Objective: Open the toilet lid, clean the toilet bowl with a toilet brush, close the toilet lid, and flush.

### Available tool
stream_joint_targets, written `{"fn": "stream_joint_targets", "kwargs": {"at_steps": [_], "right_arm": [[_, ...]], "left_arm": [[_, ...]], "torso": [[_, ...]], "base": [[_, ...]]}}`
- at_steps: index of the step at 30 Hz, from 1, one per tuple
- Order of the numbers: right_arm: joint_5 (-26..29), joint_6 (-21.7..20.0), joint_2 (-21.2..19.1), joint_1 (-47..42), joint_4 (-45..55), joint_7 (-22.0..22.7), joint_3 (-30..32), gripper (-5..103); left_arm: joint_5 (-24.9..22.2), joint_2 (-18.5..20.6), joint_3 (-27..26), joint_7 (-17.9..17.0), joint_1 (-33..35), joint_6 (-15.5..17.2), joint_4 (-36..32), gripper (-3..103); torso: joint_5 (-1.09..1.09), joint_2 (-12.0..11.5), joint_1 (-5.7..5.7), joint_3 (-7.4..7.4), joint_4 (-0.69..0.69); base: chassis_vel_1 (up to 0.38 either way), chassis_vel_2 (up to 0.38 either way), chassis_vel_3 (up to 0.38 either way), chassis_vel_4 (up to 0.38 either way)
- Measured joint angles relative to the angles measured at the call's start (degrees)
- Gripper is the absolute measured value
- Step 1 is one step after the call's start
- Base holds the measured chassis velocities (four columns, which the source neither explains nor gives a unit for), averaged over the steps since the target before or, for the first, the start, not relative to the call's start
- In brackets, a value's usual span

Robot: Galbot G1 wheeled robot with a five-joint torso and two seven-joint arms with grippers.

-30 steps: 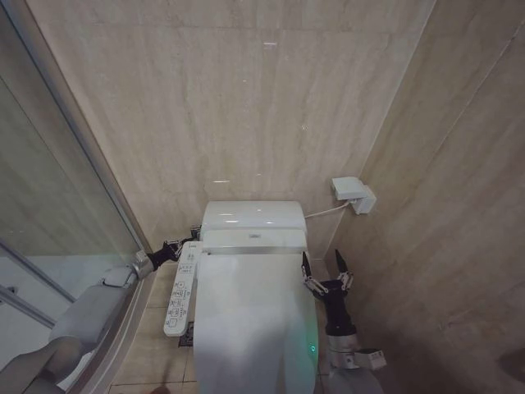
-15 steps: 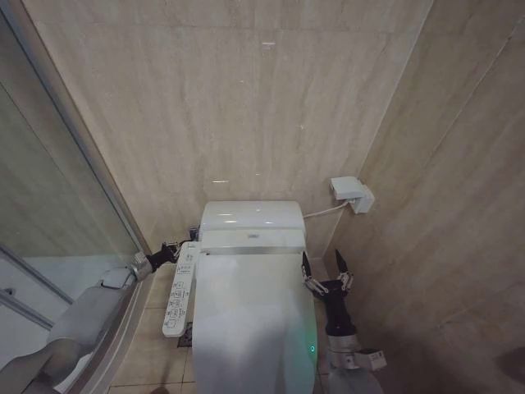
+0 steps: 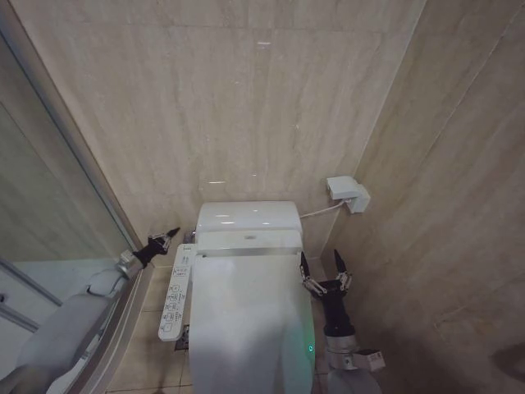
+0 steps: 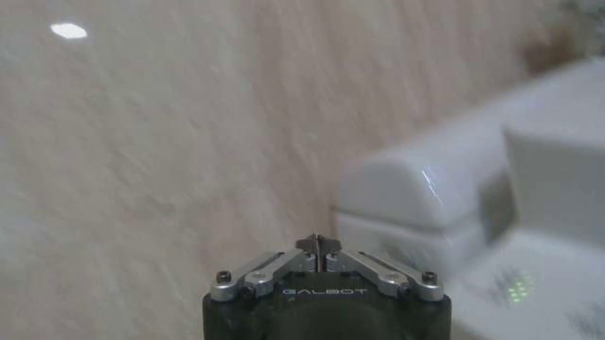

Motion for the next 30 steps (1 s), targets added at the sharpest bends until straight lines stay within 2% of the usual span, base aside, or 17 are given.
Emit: {"fn": "stream_joint_targets", "kwargs": {"at_steps": [3,4,6,7,8,10,12,13,14,15,17,18,21,22,28,29,30], "right_arm": [[0.0,-0.02,0.27,-0.02,0.0,0.06,0.71,100],[0.0,-0.02,0.27,-0.02,0.0,0.06,0.71,100],[0.0,-0.06,0.22,-0.09,0.0,0.07,1.01,100],[-0.01,-0.12,0.22,-0.09,0.03,0.06,1.13,100],[-0.01,-0.12,0.22,-0.09,0.03,0.06,1.13,100],[0.0,-0.2,0.37,-0.3,0.41,0.13,1.72,100],[0.02,-0.24,0.73,-0.8,1.16,0.29,2.29,100],[0.02,-0.24,0.73,-0.8,1.16,0.29,2.29,100],[0.03,-0.25,0.79,-1.03,1.56,0.34,2.54,100],[0.02,-0.27,0.88,-1.28,1.97,0.37,2.81,100],[0.03,-0.31,1.01,-1.68,2.7,0.46,3.35,100],[0.03,-0.31,1.01,-1.68,2.7,0.46,3.35,100],[-0.25,-0.36,1.17,-2.46,3.79,0.69,4.02,100],[-0.27,-0.36,1.26,-2.82,4.3,0.73,4.18,100],[-0.25,-0.29,1.93,-4.51,6.34,0.73,5.34,100],[-0.23,-0.22,2.18,-5.21,6.9,0.84,5.89,100],[-0.2,-0.11,2.59,-6.19,7.71,1.1,6.76,100]], "left_arm": [[-1.26,1.61,-7.83,-9.33,8.41,2.52,-10.95,0],[-1.26,1.61,-7.83,-9.33,8.41,2.52,-10.95,0],[-3.13,2.26,-13.09,-14.46,14.45,5.09,-18.5,0],[-4.27,2.33,-16.46,-17.44,18.43,7.06,-23.96,25],[-4.27,2.33,-16.46,-17.44,18.43,7.06,-23.96,25],[-6.59,2.04,-20.78,-22.42,24.5,10.63,-33.13,25],[-8.0,0.7,-25.4,-26.82,31.67,14.19,-42.97,25],[-8.0,0.7,-25.4,-26.82,31.67,14.19,-42.97,25],[-8.11,-0.44,-28.37,-28.24,35.5,15.66,-47.75,25],[-7.84,-1.91,-31.79,-29.48,39.35,16.67,-52.83,52],[-6.43,-4.98,-36.87,-31.47,45.47,18.26,-60.32,52],[-6.43,-4.98,-36.87,-31.47,45.47,18.26,-60.32,52],[-2.37,-10.38,-42.28,-36.22,55.45,20.43,-71.36,52],[-0.54,-12.12,-43.24,-38.09,58.86,21.11,-75.04,80],[4.6,-16.83,-44.0,-42.3,66.84,23.37,-84.64,80],[5.3,-17.26,-43.72,-42.37,67.54,23.49,-85.94,100],[5.98,-17.48,-43.25,-42.35,68.0,23.49,-86.68,100]], "torso": [[0.04,0.0,-0.02,-0.01,0.04],[0.04,0.0,-0.02,-0.01,0.04],[0.0,0.0,-0.02,0.0,0.1],[0.01,0.0,-0.02,-0.01,0.09],[0.01,0.0,-0.02,-0.01,0.09],[0.03,0.01,-0.03,-0.01,0.11],[0.01,0.01,-0.02,-0.01,0.02],[0.01,0.01,-0.02,-0.01,0.02],[0.01,0.01,-0.02,-0.01,0.03],[0.03,0.01,-0.02,-0.01,0.04],[0.04,0.02,-0.03,-0.01,0.09],[0.04,0.02,-0.03,-0.01,0.09],[0.01,0.02,-0.03,-0.02,0.08],[0.03,0.02,-0.03,-0.01,0.09],[0.04,0.02,-0.03,-0.01,0.08],[0.03,0.02,-0.03,-0.01,0.07],[0.02,0.02,-0.03,-0.01,0.04]], "base": [[0.0,0.0,0.0,0.0],[0.0,0.0,0.0,0.0],[0.0,0.0,0.0,0.0],[0.0,0.0,0.0,0.0],[0.0,0.0,0.0,0.0],[0.0,0.0,0.0,0.0],[0.0,0.0,0.0,0.0],[0.0,0.0,0.0,0.0],[0.0,0.0,0.0,0.0],[0.0,0.0,0.0,0.0],[0.0,0.0,0.0,0.0],[0.0,0.0,0.0,0.0],[0.0,0.0,0.0,0.0],[0.0,0.0,0.0,0.0],[0.0,0.0,0.0,0.0],[0.0,0.0,0.0,0.0],[0.0,0.0,0.0,0.0]]}}
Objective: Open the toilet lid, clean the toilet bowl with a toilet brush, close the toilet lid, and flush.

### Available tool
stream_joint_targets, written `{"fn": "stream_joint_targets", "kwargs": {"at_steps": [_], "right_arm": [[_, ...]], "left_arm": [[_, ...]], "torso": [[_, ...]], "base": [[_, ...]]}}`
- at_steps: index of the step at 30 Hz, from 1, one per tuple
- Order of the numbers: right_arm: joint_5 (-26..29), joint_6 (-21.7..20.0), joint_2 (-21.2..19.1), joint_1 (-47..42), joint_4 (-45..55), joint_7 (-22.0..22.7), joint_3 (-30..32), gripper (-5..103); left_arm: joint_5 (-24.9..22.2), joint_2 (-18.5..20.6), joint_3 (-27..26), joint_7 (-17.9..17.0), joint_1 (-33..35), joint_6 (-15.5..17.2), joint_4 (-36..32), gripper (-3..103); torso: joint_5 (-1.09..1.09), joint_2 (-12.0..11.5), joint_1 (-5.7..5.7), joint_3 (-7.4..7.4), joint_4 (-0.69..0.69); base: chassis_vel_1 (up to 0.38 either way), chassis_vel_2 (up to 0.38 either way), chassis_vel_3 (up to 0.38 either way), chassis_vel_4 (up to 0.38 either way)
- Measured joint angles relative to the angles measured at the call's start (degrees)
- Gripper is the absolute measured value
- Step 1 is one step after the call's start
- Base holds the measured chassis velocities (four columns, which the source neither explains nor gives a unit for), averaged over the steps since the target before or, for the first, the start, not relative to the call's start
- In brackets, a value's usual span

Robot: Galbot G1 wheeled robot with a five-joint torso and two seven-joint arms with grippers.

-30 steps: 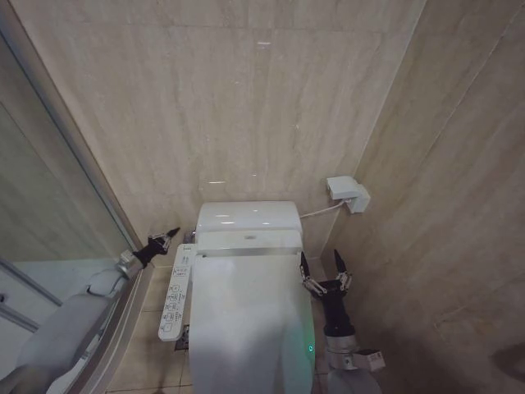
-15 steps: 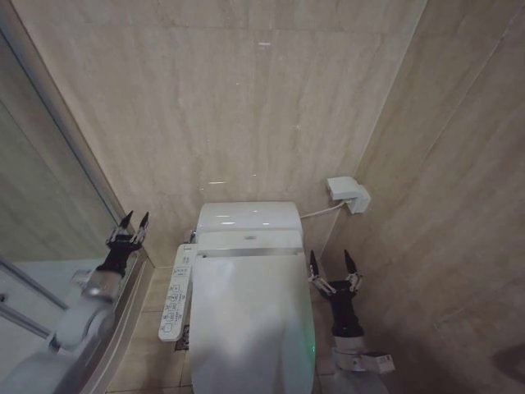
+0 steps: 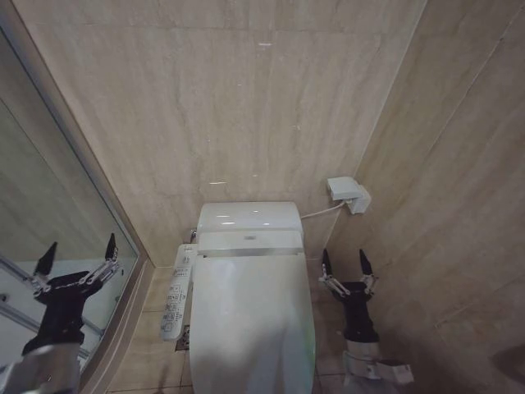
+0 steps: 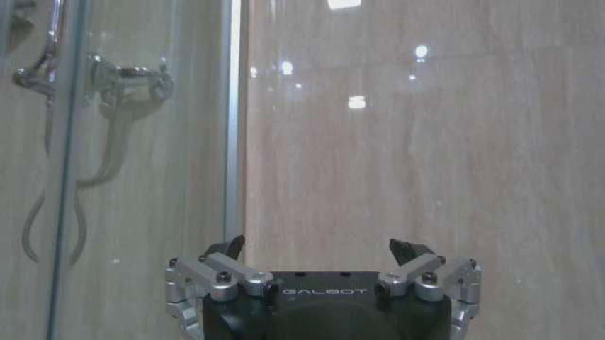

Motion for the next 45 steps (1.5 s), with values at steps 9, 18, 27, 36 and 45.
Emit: {"fn": "stream_joint_targets", "kwargs": {"at_steps": [9,18,27,36,45], "right_arm": [[0.13,0.18,1.26,-3.21,2.65,1.12,2.04,100],[0.47,0.36,1.94,-4.73,3.84,1.24,2.85,100],[0.43,0.58,2.82,-4.93,3.49,1.57,3.05,100],[-0.26,1.12,3.88,-4.81,2.38,1.56,2.88,100],[-0.58,1.29,4.1,-4.24,1.3,1.59,3.0,100]], "left_arm": [[0.57,-0.02,1.8,0.64,-0.75,-1.24,0.26,100],[0.62,0.84,3.76,1.64,-3.01,-1.45,2.23,100],[-0.29,2.08,4.09,2.3,-5.05,-1.41,3.93,100],[-0.84,2.9,4.31,2.8,-6.37,-1.37,5.4,100],[-0.85,3.17,5.26,3.38,-7.84,-1.38,6.63,100]], "torso": [[-0.01,0.0,0.02,0.01,0.01],[-0.02,-0.01,0.04,0.02,0.02],[-0.01,-0.01,0.02,0.01,0.0],[-0.01,-0.01,0.02,0.01,0.0],[0.02,0.0,0.0,0.0,0.03]], "base": [[0.0,0.0,0.0,0.0],[0.032,-0.027,-0.038,0.029],[0.167,-0.185,-0.177,0.169],[0.27,-0.268,-0.267,0.26],[0.359,-0.365,-0.346,0.357]]}}
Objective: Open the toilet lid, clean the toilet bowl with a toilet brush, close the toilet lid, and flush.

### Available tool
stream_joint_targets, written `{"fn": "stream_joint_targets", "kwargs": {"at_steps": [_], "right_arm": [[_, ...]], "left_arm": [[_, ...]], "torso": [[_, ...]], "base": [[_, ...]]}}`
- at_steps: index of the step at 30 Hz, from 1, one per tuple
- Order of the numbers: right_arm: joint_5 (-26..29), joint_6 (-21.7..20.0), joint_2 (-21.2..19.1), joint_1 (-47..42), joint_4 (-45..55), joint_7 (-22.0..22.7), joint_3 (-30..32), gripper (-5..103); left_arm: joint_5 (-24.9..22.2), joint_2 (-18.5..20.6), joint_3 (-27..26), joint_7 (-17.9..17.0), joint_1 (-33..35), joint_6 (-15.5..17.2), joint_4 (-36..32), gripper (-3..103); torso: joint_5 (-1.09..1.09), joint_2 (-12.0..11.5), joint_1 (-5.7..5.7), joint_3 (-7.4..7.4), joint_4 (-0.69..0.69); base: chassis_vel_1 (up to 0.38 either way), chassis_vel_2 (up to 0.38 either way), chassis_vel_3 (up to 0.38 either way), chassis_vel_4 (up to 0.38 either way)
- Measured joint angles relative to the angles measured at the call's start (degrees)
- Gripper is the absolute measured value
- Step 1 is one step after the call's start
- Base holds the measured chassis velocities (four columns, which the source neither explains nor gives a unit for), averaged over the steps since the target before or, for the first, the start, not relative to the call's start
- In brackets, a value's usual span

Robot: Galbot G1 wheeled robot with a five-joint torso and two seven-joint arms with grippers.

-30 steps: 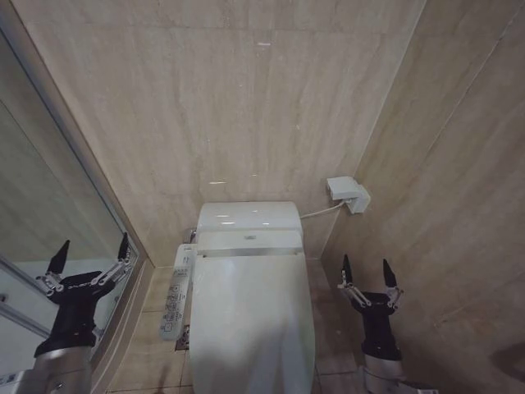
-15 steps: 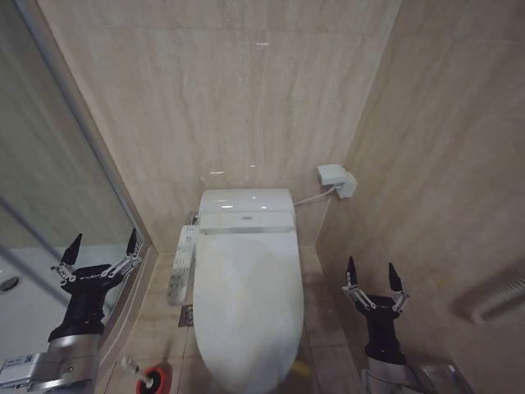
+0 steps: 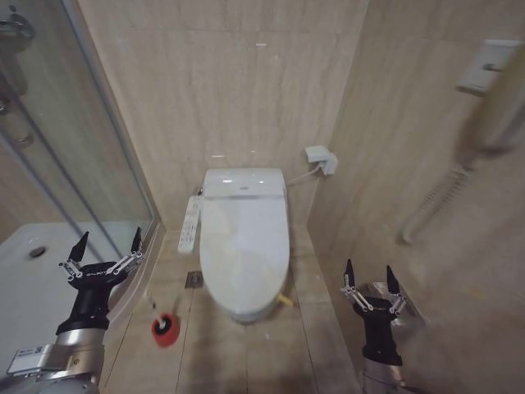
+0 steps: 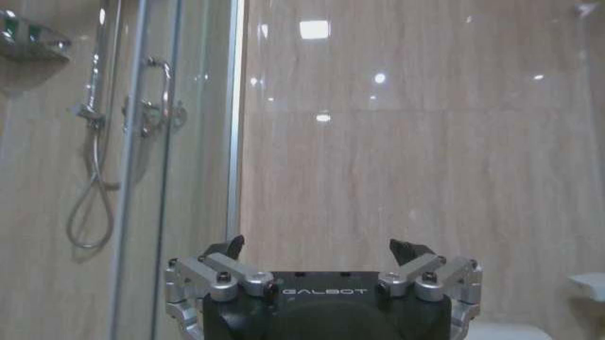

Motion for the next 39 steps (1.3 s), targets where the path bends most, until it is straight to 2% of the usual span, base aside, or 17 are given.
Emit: {"fn": "stream_joint_targets", "kwargs": {"at_steps": [1,3,4,6,8,11,13,14,15,16,19,21,28,39], "right_arm": [[-0.01,0.01,0.0,0.1,-0.16,0.02,0.01,100],[0.04,0.33,-0.01,0.36,-0.41,-0.08,-0.04,100],[0.04,0.33,-0.01,0.36,-0.41,-0.08,-0.04,100],[0.17,0.48,-0.06,0.63,-0.78,-0.17,-0.2,100],[0.2,0.63,-0.09,0.81,-0.96,-0.2,-0.19,100],[0.31,0.7,-0.21,0.89,-1.16,-0.23,-0.2,100],[0.39,0.75,-0.27,0.9,-1.17,-0.23,-0.2,100],[0.47,0.81,-0.31,0.9,-1.17,-0.23,-0.2,100],[0.56,0.92,-0.4,0.89,-1.2,-0.24,-0.16,100],[0.62,1.03,-0.5,0.85,-1.26,-0.27,-0.16,100],[0.65,1.29,-0.64,0.66,-1.3,-0.33,-0.16,100],[0.66,1.54,-0.77,0.38,-1.32,-0.38,-0.3,100],[0.44,1.97,-1.02,-0.36,-1.07,0.04,-0.56,100],[1.09,-0.23,-4.48,-3.24,5.61,2.55,1.93,100]], "left_arm": [[0.01,0.02,0.12,0.1,-0.16,0.0,0.15,100],[0.03,0.03,0.35,0.26,-0.41,0.01,0.38,100],[0.03,0.03,0.35,0.26,-0.41,0.01,0.38,100],[0.12,-0.06,0.51,0.41,-0.5,0.01,0.48,100],[0.21,-0.16,0.59,0.47,-0.44,0.01,0.5,100],[0.27,-0.25,0.58,0.51,-0.3,0.01,0.48,100],[0.3,-0.33,0.57,0.52,-0.24,0.0,0.46,100],[0.32,-0.44,0.58,0.52,-0.17,-0.01,0.47,100],[0.46,-0.63,0.62,0.53,-0.09,-0.05,0.47,100],[0.71,-0.88,0.79,0.51,0.06,-0.13,0.47,100],[1.16,-1.49,1.25,0.44,0.39,-0.2,0.47,100],[1.75,-2.07,1.8,0.4,0.76,-0.32,0.37,100],[3.78,-4.21,4.24,0.39,2.27,-1.54,1.01,100],[4.25,-6.63,6.37,2.59,4.06,-3.17,-0.12,100]], "torso": [[0.04,0.0,0.01,0.01,-0.01],[-0.11,0.01,0.0,-0.01,-0.02],[-0.11,0.01,0.0,-0.01,-0.02],[0.04,0.0,0.0,0.0,0.0],[-0.08,0.02,-0.03,-0.02,-0.02],[0.0,0.02,-0.04,-0.02,0.02],[-0.02,0.03,-0.04,-0.02,0.02],[-0.07,0.02,-0.03,-0.01,-0.03],[-0.03,0.01,0.0,0.0,-0.06],[0.03,0.0,0.02,0.01,-0.04],[-0.07,-0.02,0.07,0.03,-0.03],[0.0,-0.02,0.07,0.03,0.01],[-0.04,-0.02,0.03,0.01,-0.01],[-0.02,-0.01,0.01,0.0,-0.01]], "base": [[0.367,-0.371,-0.389,0.363],[0.378,-0.368,-0.348,0.366],[0.391,-0.366,-0.348,0.366],[0.372,-0.336,-0.37,0.321],[0.306,-0.29,-0.339,0.283],[0.214,-0.171,-0.233,0.24],[0.069,-0.057,-0.121,0.073],[0.069,0.011,-0.086,0.073],[0.0,0.0,0.0,0.0],[-0.085,-0.003,-0.019,-0.052],[-0.091,0.019,0.053,-0.049],[-0.073,0.079,0.099,-0.04],[-0.009,0.005,0.005,-0.007],[0.003,-0.004,-0.005,0.0]]}}
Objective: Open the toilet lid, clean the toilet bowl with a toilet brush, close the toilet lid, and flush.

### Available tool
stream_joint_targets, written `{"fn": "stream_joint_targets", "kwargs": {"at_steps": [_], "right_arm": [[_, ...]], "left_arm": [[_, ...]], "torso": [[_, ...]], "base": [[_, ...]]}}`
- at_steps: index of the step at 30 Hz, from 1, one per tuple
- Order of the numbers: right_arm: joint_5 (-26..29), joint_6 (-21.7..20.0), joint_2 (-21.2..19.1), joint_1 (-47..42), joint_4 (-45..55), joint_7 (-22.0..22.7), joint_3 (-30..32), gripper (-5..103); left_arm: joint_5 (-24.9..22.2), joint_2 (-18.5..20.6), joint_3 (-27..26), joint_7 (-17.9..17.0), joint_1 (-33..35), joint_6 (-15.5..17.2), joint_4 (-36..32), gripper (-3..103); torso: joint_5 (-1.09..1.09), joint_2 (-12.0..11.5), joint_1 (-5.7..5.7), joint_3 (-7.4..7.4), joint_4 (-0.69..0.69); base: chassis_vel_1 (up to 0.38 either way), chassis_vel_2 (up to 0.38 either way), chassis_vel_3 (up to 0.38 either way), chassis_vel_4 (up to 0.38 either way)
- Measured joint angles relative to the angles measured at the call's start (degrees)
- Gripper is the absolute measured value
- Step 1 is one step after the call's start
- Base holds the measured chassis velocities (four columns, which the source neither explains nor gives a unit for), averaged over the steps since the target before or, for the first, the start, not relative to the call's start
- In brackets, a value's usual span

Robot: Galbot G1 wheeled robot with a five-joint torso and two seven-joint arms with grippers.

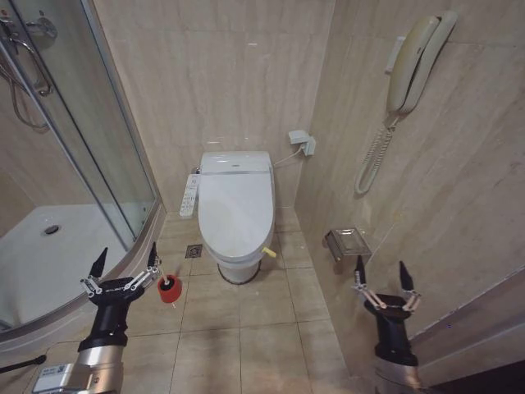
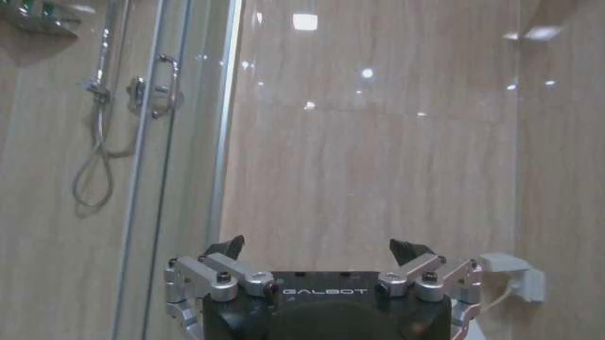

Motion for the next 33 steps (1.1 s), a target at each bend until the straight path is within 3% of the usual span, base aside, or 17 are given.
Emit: {"fn": "stream_joint_targets", "kwargs": {"at_steps": [12,14,16,18,23,26,33], "right_arm": [[0.23,-0.3,-2.46,-2.56,0.97,-2.33,-0.82,100],[-0.94,-0.88,-2.62,-2.23,0.24,0.26,-0.99,100],[-2.87,-3.36,-2.88,-1.42,-0.75,7.4,-1.46,100],[-3.47,-4.7,-3.4,-0.99,-1.58,10.29,-1.76,100],[-3.9,-3.79,-4.22,-0.23,-2.7,7.74,-1.83,100],[-4.06,-2.48,-4.22,0.5,-2.83,3.0,-1.49,100],[-4.58,-1.39,-3.69,0.03,-2.92,0.28,-1.24,100]], "left_arm": [[1.08,-2.45,1.42,3.18,1.09,-1.08,1.31,100],[0.54,-2.6,1.02,3.65,0.69,-1.08,2.33,100],[0.02,-3.16,-0.39,4.83,-0.51,-1.49,5.18,100],[-0.24,-4.14,-1.67,5.73,-1.07,-2.13,7.01,100],[-0.36,-6.04,-2.36,6.88,-0.64,-2.65,6.34,100],[0.73,-7.75,-1.92,7.34,-0.29,-3.19,5.38,100],[2.84,-9.25,1.2,5.9,-0.3,-3.31,5.95,100]], "torso": [[0.0,0.0,0.0,0.0,0.01],[0.0,0.0,0.0,0.0,0.0],[0.0,0.0,0.0,0.0,-0.01],[-0.01,0.0,0.02,0.0,0.0],[-0.01,0.0,0.01,0.01,0.01],[0.0,0.0,0.01,0.0,0.01],[0.0,0.0,0.01,0.0,0.0]], "base": [[0.0,0.0,0.0,0.0],[0.0,0.0,0.0,0.0],[0.0,0.0,0.0,0.0],[0.0,0.0,0.0,0.0],[0.0,0.0,0.0,0.0],[0.0,0.0,0.0,0.0],[0.0,0.0,0.0,0.0]]}}
